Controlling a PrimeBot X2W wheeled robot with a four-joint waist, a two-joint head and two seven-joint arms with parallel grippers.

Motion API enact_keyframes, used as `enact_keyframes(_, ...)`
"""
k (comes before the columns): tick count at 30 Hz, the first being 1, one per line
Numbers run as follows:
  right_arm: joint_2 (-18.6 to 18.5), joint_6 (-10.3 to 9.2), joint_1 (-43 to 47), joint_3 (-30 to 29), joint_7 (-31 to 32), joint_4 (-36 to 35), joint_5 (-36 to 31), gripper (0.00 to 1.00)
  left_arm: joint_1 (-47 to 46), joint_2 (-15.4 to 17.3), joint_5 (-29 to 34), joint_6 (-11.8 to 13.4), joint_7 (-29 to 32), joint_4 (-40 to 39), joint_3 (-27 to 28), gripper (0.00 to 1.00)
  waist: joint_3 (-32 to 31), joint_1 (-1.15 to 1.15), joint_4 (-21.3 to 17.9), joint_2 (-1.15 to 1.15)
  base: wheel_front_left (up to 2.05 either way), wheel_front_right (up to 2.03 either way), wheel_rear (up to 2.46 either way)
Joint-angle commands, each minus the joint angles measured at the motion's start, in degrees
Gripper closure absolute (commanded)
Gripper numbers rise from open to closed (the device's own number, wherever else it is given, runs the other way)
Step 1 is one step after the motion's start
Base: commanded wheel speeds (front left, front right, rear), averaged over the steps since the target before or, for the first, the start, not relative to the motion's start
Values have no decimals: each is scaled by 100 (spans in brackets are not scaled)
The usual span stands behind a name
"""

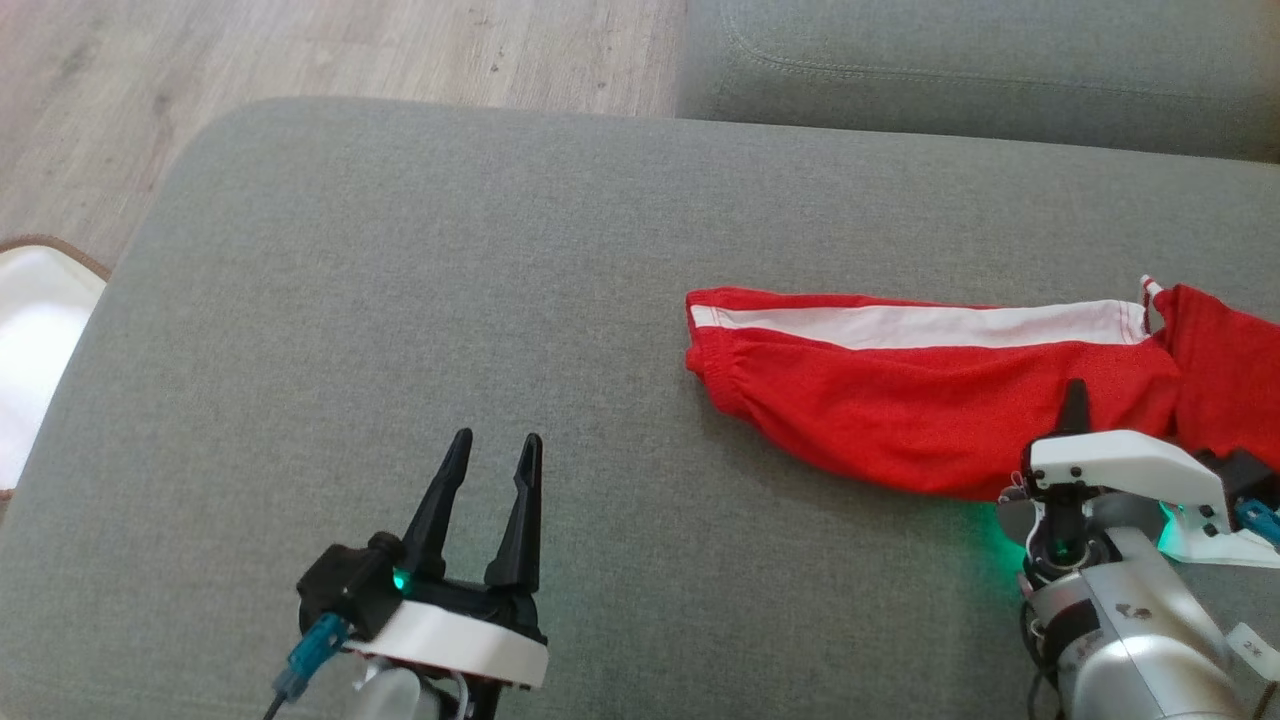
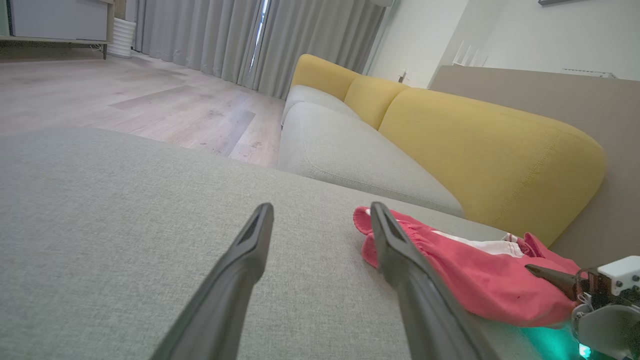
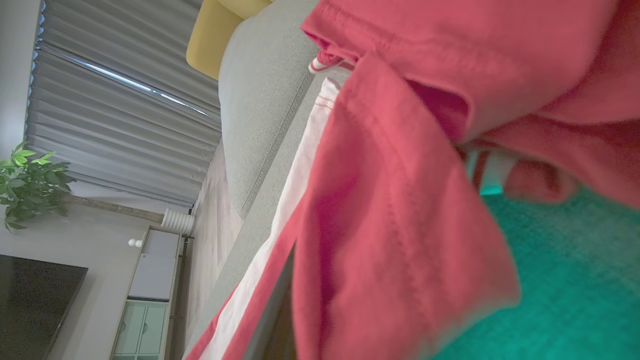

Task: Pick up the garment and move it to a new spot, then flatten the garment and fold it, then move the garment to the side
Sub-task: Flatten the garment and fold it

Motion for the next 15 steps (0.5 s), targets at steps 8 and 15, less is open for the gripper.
enact_keyframes(8, 78, -4, -31, -118, -51, -541, -358, 100, -209, 16, 98, 9, -46, -188, 199, 0, 40, 1, 64, 0, 0, 0, 0)
enact_keyframes(15, 78, -4, -4, 838, -51, -1208, 22, 100, -227, 16, 106, 9, -46, -149, 172, 0, -28, 1, 159, 0, 0, 0, 0)
